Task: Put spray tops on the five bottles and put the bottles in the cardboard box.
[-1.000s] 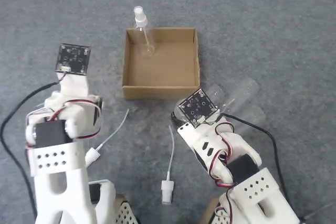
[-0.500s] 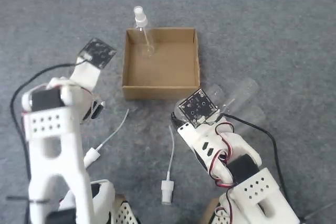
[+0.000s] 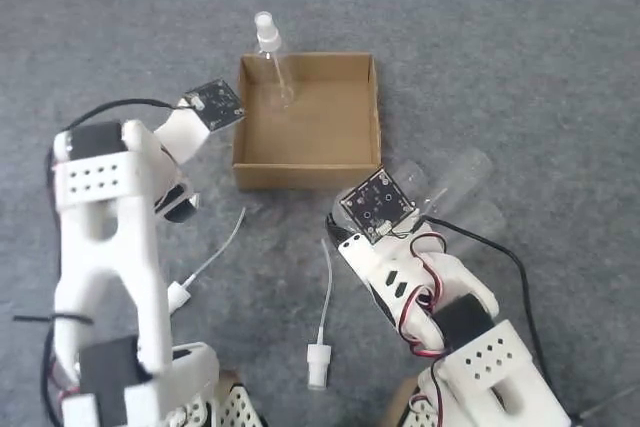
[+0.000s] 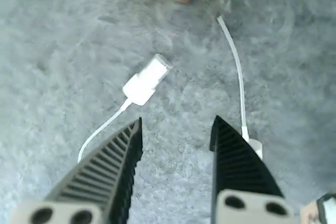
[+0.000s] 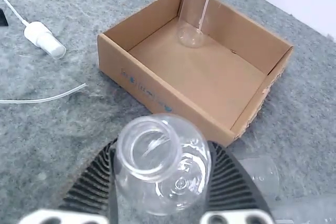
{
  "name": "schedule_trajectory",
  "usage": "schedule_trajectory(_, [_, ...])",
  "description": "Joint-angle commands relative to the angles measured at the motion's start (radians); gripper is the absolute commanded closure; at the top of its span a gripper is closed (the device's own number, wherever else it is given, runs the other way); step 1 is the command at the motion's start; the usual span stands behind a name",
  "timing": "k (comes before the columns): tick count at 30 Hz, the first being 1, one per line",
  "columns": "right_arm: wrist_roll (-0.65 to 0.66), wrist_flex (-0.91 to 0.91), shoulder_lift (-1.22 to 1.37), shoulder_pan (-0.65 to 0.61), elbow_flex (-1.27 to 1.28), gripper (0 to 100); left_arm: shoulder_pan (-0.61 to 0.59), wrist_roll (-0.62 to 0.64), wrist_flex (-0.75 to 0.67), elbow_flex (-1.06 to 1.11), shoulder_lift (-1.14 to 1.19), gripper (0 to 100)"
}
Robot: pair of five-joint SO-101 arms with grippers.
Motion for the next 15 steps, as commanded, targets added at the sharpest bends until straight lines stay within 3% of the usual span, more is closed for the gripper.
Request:
schedule_trajectory(1, [0.003,-0.028,-0.042,0.007,-0.017,97.2,-0.002,-0.086,0.002,-0.096,0.084,80])
schedule_trajectory(9, [0.003,-0.028,-0.042,0.007,-0.017,97.2,0.0,-0.239,-0.005,-0.182,0.242,81])
schedule_trajectory(15, [0.003,-0.028,-0.042,0.007,-0.017,97.2,-0.002,-0.29,-0.091,-0.202,0.365,84])
